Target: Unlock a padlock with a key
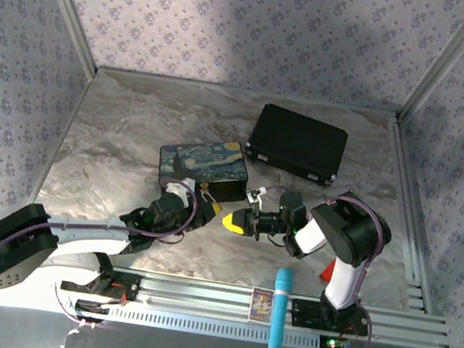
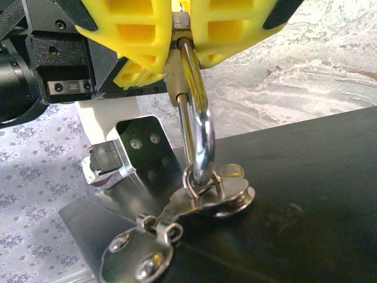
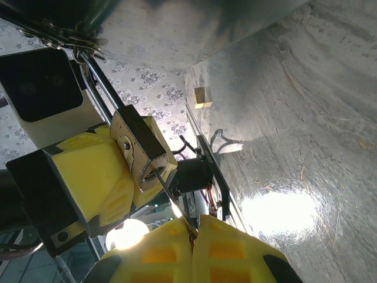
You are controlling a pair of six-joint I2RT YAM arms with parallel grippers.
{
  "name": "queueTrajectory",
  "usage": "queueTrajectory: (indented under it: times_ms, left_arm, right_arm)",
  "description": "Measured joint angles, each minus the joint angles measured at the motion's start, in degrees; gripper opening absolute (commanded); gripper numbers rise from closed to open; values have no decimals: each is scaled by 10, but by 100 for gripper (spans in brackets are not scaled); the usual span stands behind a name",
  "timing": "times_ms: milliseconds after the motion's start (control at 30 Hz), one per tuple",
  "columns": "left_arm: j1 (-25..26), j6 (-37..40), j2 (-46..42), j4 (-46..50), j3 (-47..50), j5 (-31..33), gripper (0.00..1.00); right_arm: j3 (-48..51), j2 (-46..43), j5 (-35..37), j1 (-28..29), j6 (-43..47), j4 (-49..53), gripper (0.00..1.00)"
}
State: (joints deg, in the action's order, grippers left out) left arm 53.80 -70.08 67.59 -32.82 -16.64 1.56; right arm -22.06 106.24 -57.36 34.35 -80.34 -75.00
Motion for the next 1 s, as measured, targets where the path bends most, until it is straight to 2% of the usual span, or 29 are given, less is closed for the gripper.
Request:
queueTrajectory:
  times_ms: [767,1000]
  left_arm:
    - [4,1,11,-25,2,-4,0]
    - [9,2,19,-35,2,9,0]
  right_arm:
    - [1,1,-4,-14,-12,-17,0]
    - [-1,-5,24,-7,-33,-19,0]
